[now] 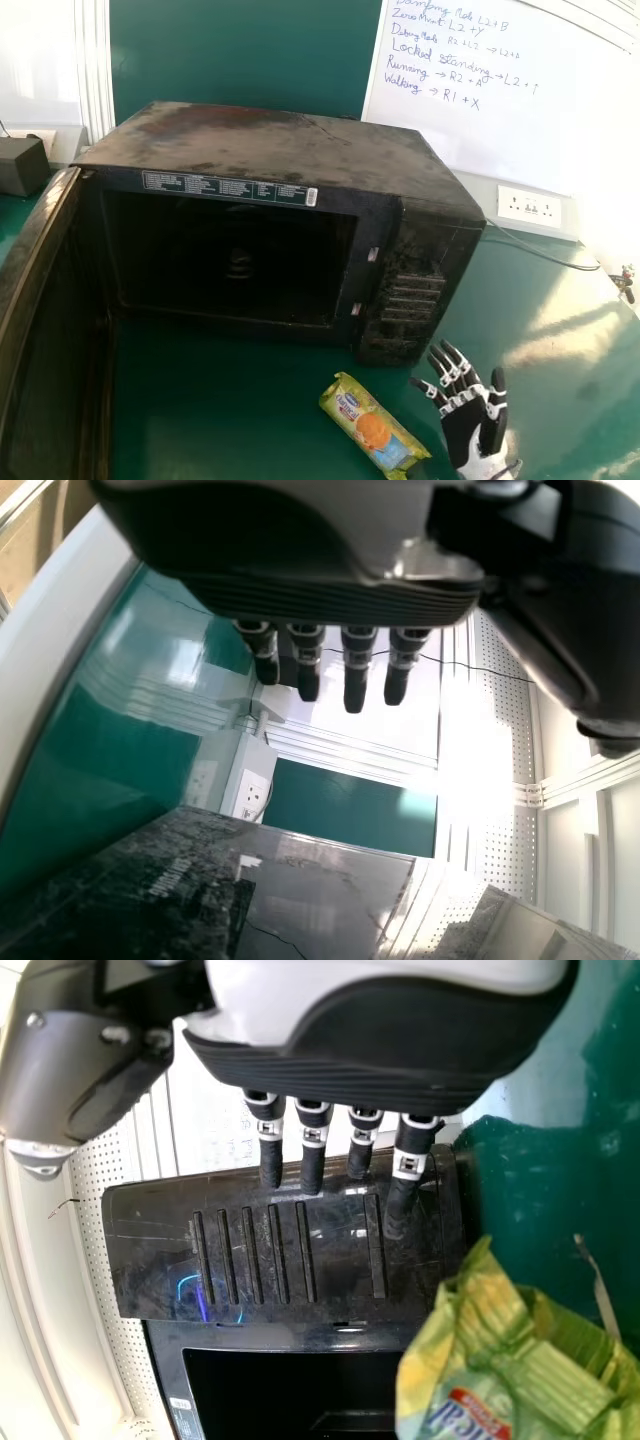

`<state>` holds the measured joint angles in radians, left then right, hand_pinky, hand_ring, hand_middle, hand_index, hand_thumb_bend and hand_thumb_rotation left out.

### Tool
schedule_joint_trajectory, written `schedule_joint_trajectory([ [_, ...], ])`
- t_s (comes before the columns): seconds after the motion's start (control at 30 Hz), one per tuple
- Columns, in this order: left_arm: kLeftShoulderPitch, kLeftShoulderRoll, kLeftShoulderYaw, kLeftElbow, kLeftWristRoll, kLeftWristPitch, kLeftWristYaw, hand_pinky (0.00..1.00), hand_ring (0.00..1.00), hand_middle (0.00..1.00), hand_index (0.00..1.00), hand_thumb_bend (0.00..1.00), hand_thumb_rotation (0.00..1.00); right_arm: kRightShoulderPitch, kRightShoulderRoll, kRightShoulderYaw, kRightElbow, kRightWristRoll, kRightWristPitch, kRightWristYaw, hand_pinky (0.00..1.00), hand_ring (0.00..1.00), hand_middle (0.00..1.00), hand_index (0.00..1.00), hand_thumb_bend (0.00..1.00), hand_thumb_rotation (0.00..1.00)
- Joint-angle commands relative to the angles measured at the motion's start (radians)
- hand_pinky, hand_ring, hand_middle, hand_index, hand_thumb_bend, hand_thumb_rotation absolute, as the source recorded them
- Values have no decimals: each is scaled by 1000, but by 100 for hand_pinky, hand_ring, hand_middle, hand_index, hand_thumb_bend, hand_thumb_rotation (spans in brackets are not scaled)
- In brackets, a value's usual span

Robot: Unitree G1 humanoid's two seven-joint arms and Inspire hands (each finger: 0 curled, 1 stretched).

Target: Put biscuit inside oven

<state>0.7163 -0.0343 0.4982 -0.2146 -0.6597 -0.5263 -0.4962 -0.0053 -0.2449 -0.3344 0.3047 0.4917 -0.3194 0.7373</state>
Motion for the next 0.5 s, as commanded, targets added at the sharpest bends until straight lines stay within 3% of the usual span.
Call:
schedule_joint_trajectory([
  [0.0, 1, 0, -3, -6, 1, 2, -1, 100, 100, 100, 100, 74, 90, 17, 5, 6, 5, -3, 7, -7, 72, 89, 96, 94, 100, 90],
  [0.47, 0, -4, -2, -4, 5, -4, -4, 100, 100, 100, 100, 70, 88, 11, 4, 1, 6, 2, 8, -5, 71, 89, 95, 94, 100, 90],
])
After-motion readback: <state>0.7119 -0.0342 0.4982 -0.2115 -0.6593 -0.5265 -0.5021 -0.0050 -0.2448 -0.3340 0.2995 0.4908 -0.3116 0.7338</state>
